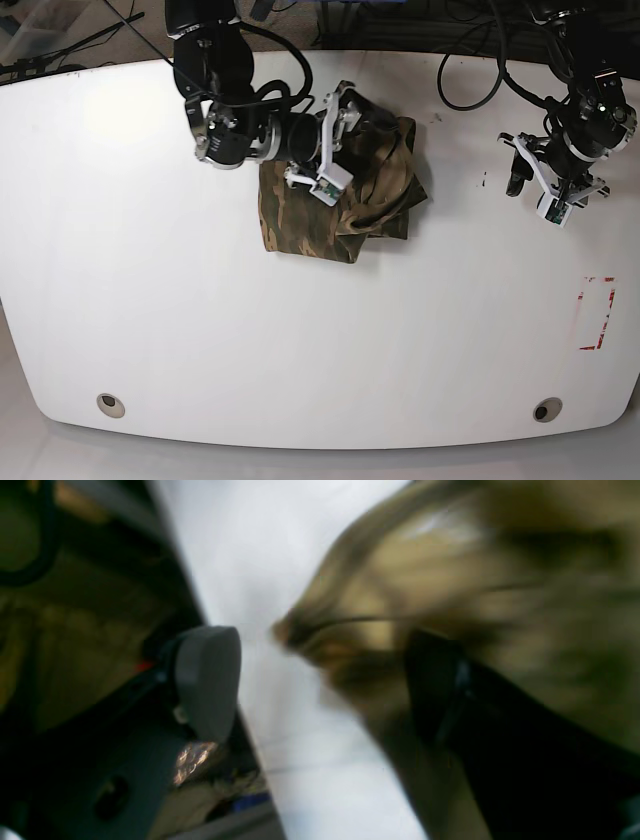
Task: Fold the T-shirt properly
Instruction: 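Release the left gripper and press the bundle flat with the right gripper, then grasp the folded shirt's sides with both grippers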
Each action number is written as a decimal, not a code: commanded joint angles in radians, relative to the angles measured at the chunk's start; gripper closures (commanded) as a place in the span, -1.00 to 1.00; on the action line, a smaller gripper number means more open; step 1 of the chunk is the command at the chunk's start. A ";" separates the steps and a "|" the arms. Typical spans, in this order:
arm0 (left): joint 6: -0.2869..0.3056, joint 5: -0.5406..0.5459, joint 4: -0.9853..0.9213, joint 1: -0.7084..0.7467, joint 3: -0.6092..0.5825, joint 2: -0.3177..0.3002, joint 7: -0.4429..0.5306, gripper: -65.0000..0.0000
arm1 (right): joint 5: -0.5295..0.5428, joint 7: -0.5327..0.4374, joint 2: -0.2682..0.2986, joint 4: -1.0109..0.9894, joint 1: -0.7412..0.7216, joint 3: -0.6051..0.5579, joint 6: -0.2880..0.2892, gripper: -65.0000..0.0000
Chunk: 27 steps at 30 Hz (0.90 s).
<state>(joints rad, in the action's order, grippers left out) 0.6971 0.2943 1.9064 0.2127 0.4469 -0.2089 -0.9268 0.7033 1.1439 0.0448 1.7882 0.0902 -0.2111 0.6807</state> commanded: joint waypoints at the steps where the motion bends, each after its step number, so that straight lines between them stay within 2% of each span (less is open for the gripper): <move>1: 0.001 0.015 0.018 0.008 0.007 -0.013 0.016 0.08 | 0.023 -0.069 0.013 -0.040 -0.042 -0.018 0.006 -0.50; 6: 0.001 0.015 0.020 0.009 0.005 -0.037 0.016 0.08 | 0.028 -0.074 -0.001 -0.008 -0.060 -0.012 0.006 -0.50; 9: 0.001 0.015 0.020 0.008 0.003 -0.036 0.016 0.08 | 0.028 -0.074 0.053 0.054 -0.056 0.022 0.006 -0.50; 14: 0.001 0.015 0.018 0.003 0.000 -0.036 0.016 0.07 | 0.023 -0.077 0.071 0.063 -0.056 0.115 0.007 -0.50; 17: 0.001 0.013 0.021 -0.005 -0.070 -0.037 0.016 0.08 | 0.023 -0.077 0.097 0.051 -0.057 0.172 0.007 -0.48; 19: 0.001 0.007 0.021 -0.020 -0.132 -0.037 0.016 0.08 | 0.023 -0.077 0.126 0.040 -0.057 0.187 0.014 -0.31; 21: 0.001 0.007 0.021 -0.045 -0.181 -0.036 0.016 0.08 | 0.022 -0.078 0.135 0.015 -0.045 0.187 0.014 0.03; 24: 0.001 0.007 0.021 -0.077 -0.248 -0.034 0.016 0.08 | 0.022 -0.083 0.134 -0.052 -0.031 0.164 0.014 0.40; 27: 0.001 0.007 0.021 -0.111 -0.316 -0.021 0.016 0.08 | 0.022 -0.135 0.145 -0.149 -0.023 0.074 0.012 0.44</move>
<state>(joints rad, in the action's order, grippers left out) 0.7002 0.2901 1.9072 0.1295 0.1539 -0.2356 -0.9276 0.6941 1.0657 0.1867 1.6722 0.0723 -0.0875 0.6846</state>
